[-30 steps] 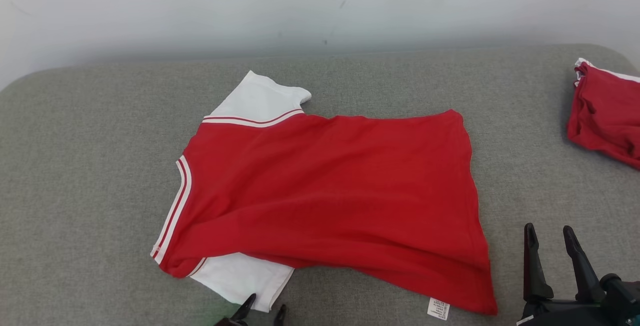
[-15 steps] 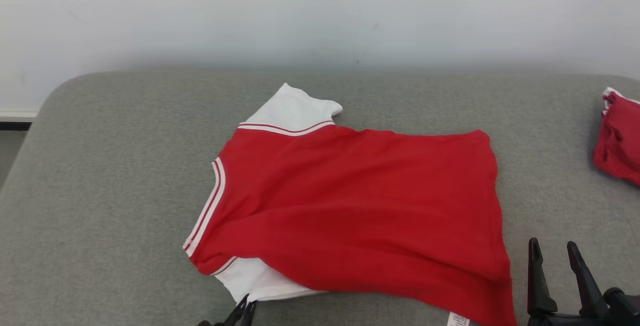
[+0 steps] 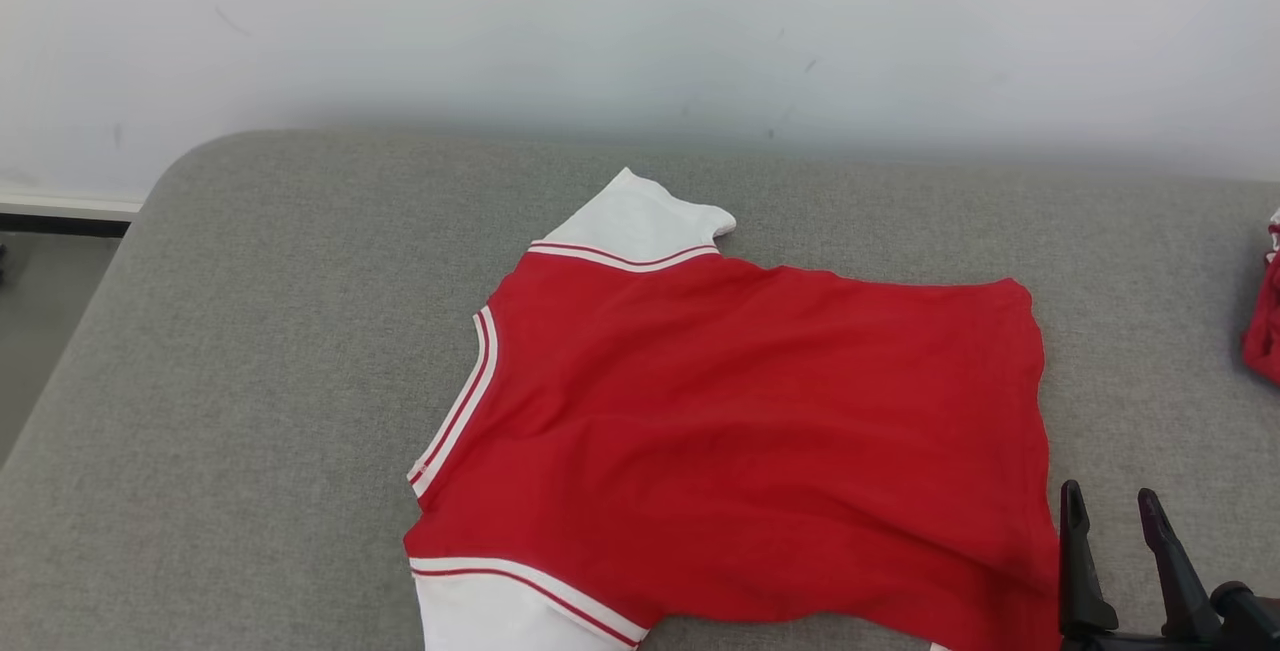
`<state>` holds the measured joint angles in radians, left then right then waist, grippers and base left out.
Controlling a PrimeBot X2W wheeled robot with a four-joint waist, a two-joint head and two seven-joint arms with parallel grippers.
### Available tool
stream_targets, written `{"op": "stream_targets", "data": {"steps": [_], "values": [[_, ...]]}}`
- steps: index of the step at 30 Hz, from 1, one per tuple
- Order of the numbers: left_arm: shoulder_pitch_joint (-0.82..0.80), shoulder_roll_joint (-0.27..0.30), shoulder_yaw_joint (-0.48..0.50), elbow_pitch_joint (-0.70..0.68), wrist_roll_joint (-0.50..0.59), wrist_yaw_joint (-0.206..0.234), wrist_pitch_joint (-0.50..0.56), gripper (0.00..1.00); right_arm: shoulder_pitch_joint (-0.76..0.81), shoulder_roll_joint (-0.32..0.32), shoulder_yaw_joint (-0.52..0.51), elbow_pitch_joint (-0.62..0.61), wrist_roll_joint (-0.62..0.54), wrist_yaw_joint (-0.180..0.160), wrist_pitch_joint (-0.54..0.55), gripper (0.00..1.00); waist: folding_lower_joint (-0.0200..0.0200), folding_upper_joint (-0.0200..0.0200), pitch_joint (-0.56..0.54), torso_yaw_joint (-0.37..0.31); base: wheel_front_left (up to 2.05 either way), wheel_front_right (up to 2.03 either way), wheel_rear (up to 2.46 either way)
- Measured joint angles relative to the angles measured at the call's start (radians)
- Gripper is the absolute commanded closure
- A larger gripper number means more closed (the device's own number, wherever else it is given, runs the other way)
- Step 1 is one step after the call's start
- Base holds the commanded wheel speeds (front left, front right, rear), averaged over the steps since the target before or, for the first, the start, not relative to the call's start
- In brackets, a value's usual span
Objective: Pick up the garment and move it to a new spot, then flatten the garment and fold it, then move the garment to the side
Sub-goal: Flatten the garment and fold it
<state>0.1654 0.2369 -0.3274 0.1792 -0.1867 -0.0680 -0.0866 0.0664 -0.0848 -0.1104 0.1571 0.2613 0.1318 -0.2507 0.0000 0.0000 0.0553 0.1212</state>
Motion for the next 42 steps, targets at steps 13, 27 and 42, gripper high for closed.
{"op": "stream_targets", "data": {"steps": [13, 27, 42], "values": [[0.076, -0.026, -0.007, -0.014, -0.121, -0.014, 0.137, 0.00, 0.000, -0.008, -0.007, 0.003, 0.001, 0.000, 0.001, 0.00, 0.0000, 0.0000, -0.007, 0.011, 0.00, 0.00, 0.00], [0.017, 0.023, 0.112, -0.146, -0.103, 0.068, -0.036, 0.00, 0.006, -0.002, -0.009, -0.004, -0.007, 0.000, 0.006, 0.00, 0.0000, 0.0000, -0.021, -0.006, 0.00, 0.00, 0.00], [-0.310, 0.066, 0.184, -0.129, -0.104, 0.074, -0.052, 0.00, -0.021, -0.003, 0.002, -0.001, 0.000, 0.000, 0.007, 0.00, 0.0000, 0.0000, -0.004, -0.112, 0.00, 0.00, 0.00]]}}
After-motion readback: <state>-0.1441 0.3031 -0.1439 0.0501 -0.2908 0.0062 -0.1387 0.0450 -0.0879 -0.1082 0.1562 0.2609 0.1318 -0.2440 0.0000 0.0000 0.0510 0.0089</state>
